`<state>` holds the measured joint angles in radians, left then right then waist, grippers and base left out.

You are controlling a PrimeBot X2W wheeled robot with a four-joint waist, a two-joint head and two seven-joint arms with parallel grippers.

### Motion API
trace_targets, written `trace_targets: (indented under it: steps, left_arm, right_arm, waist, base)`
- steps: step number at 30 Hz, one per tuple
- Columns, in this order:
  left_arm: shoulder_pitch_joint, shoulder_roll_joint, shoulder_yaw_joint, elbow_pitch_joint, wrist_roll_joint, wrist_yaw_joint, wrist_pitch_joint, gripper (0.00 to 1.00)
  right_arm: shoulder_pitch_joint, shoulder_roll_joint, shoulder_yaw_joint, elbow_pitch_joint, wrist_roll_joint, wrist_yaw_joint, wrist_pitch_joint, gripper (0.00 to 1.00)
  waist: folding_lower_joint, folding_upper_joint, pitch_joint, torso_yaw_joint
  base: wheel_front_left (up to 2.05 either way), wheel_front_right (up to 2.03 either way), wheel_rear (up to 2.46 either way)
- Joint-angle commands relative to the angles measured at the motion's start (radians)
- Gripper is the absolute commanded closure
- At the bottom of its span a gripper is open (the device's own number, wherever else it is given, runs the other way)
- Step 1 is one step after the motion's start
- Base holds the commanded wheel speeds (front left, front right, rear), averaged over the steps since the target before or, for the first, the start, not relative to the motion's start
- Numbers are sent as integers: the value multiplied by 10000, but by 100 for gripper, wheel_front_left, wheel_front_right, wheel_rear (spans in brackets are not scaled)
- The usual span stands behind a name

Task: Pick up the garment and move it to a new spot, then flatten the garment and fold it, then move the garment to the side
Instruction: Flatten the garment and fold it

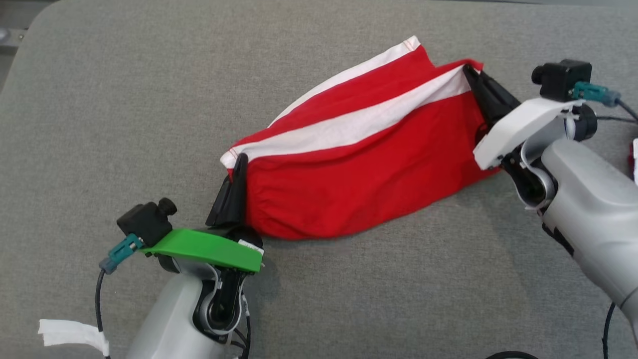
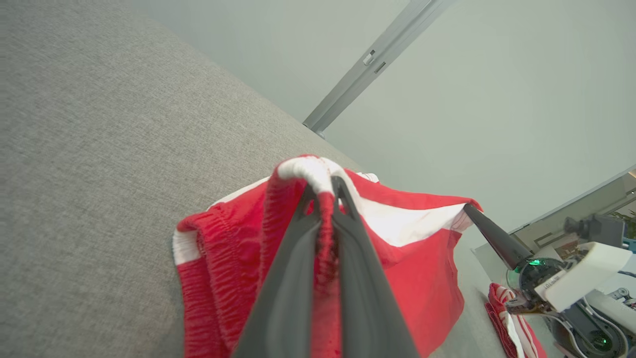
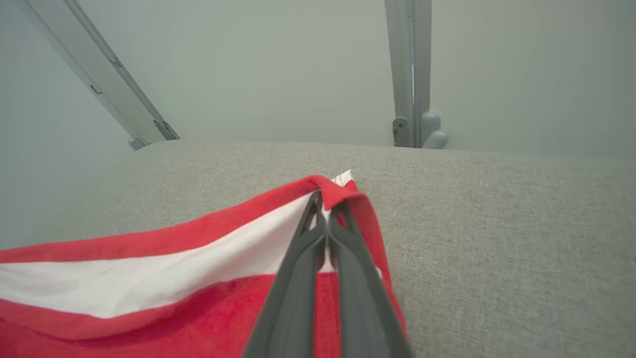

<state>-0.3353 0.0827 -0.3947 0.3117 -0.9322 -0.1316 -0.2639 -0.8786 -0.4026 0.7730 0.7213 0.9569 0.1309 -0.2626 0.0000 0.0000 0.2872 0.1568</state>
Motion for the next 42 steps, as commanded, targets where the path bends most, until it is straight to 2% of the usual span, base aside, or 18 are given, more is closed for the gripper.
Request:
trace_targets:
  steps: [1,12,22,23,24,25,26,27,32,35,38,42]
  left_arm:
    - [-376,-110,97,22,-84,19,6,100]
    - [-1554,-312,78,5,-413,19,6,100]
    - [-1819,-308,-160,189,-378,19,6,100]
    - [-1843,-310,-197,227,-349,19,6,95]
    - [-1881,-310,-208,256,-332,19,6,63]
    - [-1927,-309,-192,286,-253,19,6,13]
    - [-1954,-309,-170,295,-257,19,6,0]
    - [-1972,-311,-151,288,-277,19,6,0]
    - [-1798,-291,262,673,557,19,6,0]
    - [-1596,-296,653,817,1194,19,6,0]
    - [-1344,-307,980,857,2151,19,6,0]
    - [-824,-293,1625,801,2516,18,6,0]
  right_arm:
    - [-544,-25,123,326,-43,-6,-19,100]
    - [-2862,155,732,1931,-245,-6,24,100]
    - [-3534,500,1128,3132,-386,-6,-3,100]
    - [-3578,556,1165,3195,-379,-6,-11,100]
    - [-3606,608,1191,3238,-377,-6,-17,100]
    - [-3608,641,1184,3261,-330,-6,-24,100]
    - [-3562,687,1172,3272,-252,-6,-21,53]
    - [-3555,688,1229,3257,-302,-6,-28,0]
    - [-3557,585,884,3100,-652,-9,-22,0]
    - [-3240,568,331,2846,-933,-9,-25,0]
    - [-2498,732,-195,2520,-1024,-9,-19,0]
    - [-1622,849,-526,2065,-1335,-9,-21,0]
  waist:
    - [0,0,776,580]
    - [0,0,1913,1067]
    - [0,0,2277,1165]
    - [0,0,2301,1159]
    - [0,0,2321,1148]
    - [0,0,2337,1138]
    - [0,0,2346,1119]
    - [0,0,2342,1088]
    - [0,0,2159,878]
    - [0,0,1920,736]
    - [0,0,1596,615]
    - [0,0,1170,443]
  base:
    - [0,0,0]
    - [0,0,0]
    - [0,0,0]
    - [0,0,0]
    - [0,0,0]
    - [0,0,0]
    - [0,0,0]
    - [0,0,0]
    - [0,0,0]
    - [0,0,0]
    - [0,0,0]
    - [0,0,0]
